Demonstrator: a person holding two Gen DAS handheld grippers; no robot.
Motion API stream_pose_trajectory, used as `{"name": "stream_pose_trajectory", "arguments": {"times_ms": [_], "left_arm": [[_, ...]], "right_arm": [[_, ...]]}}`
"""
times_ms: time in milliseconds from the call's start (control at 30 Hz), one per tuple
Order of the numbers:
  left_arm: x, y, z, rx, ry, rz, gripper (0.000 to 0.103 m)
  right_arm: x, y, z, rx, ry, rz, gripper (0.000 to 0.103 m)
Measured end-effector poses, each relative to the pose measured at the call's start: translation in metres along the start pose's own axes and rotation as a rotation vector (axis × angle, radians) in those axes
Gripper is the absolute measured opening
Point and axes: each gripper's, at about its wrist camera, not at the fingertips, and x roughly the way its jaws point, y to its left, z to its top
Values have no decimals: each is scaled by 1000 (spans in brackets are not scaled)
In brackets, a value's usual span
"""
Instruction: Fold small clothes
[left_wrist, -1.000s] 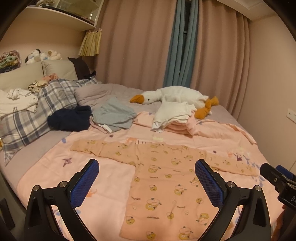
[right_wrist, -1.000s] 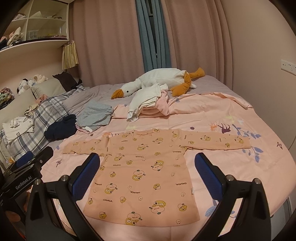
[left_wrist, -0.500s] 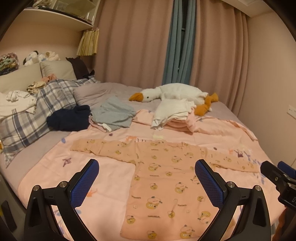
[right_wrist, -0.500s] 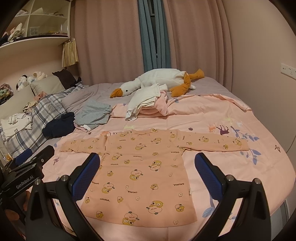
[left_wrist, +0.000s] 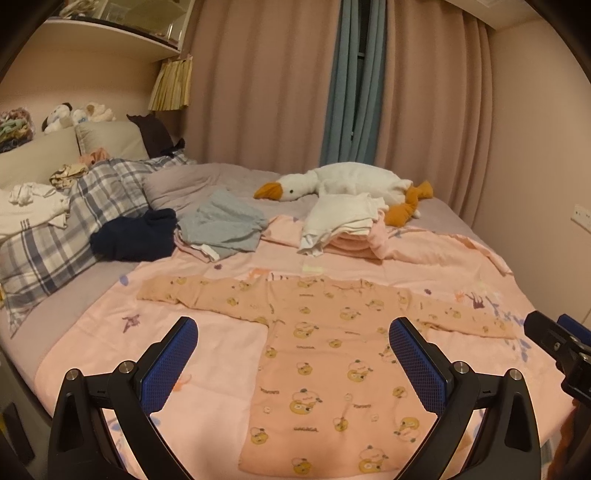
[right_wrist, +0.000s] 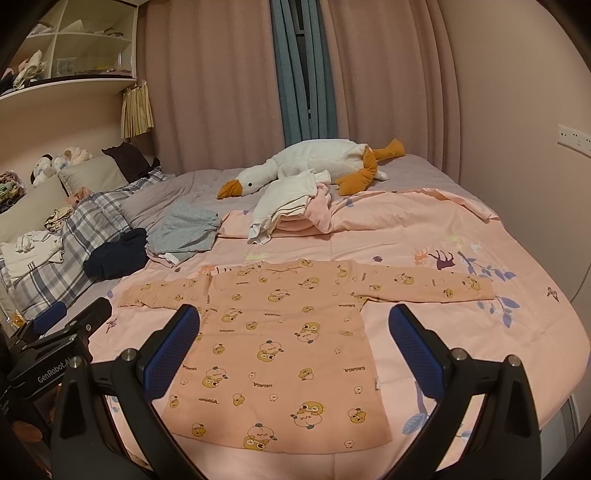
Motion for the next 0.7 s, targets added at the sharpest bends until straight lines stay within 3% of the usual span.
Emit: {"name": "stream_pose_trajectory", "arguments": {"times_ms": [700], "left_arm": [[1,-3,-5,20,-3,3,103]], "right_arm": [[1,2,2,-8,2,-19,103]]}}
